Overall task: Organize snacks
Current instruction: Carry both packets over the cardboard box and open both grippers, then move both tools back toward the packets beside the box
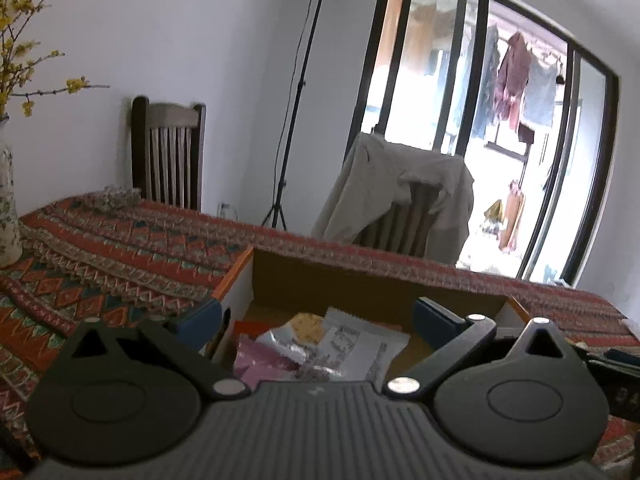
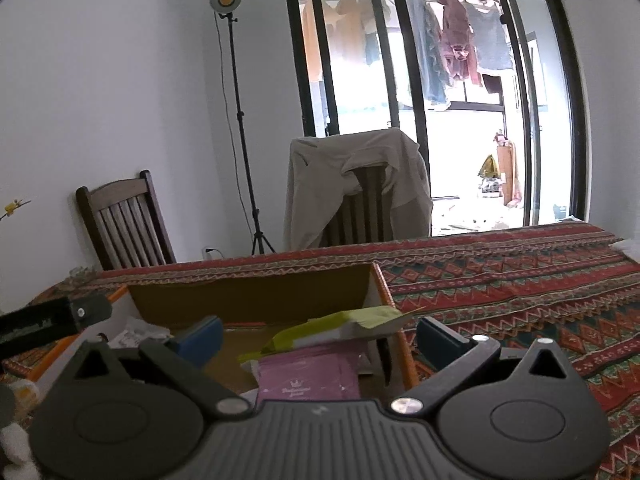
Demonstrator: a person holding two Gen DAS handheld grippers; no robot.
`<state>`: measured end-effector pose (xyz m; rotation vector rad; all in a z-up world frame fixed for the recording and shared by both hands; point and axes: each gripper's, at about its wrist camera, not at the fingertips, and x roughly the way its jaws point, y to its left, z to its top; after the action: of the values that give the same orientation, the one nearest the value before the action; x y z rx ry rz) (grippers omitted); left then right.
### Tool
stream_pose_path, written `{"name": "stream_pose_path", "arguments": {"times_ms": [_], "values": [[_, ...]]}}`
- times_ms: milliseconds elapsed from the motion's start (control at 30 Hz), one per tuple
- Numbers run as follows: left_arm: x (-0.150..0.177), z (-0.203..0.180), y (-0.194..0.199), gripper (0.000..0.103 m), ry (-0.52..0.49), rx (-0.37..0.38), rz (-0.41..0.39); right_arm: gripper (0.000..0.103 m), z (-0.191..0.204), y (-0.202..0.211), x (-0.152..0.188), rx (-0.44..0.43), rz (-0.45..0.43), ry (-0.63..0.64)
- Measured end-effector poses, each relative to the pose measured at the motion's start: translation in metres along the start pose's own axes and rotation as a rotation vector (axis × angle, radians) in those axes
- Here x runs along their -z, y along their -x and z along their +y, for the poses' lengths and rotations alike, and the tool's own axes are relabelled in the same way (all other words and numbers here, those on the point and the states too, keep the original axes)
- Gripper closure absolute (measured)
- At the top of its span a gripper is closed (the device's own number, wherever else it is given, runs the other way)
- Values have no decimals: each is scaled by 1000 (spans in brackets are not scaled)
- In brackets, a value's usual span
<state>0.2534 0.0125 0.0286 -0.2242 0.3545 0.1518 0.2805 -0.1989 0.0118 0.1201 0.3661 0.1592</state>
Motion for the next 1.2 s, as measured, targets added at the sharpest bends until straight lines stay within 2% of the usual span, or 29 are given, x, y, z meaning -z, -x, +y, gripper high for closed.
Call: {"name": "stream_pose_path", "arguments": {"times_ms": [200, 333, 567, 700, 933, 1100, 1200], "values": [[-18, -3, 28, 0, 30, 0, -1, 0, -2, 18, -10, 8, -11, 5], [-28, 0, 49, 0, 51, 21, 0, 0, 1, 34, -19, 3, -53, 28], [-14, 22, 75, 0, 1, 17, 22, 0, 11, 60, -25, -11, -71, 78], [9, 45, 85, 0, -51, -8, 57, 0, 13, 79, -13, -35, -63, 126], [39, 84, 105, 0, -62, -45, 113, 0, 11, 94, 22, -28, 8, 180], [59, 94, 106, 0, -37, -16, 123, 0, 11, 92, 44, -23, 65, 182], [64, 92, 103, 0, -43, -5, 120, 0, 9, 91, 54, -34, 56, 166]]}}
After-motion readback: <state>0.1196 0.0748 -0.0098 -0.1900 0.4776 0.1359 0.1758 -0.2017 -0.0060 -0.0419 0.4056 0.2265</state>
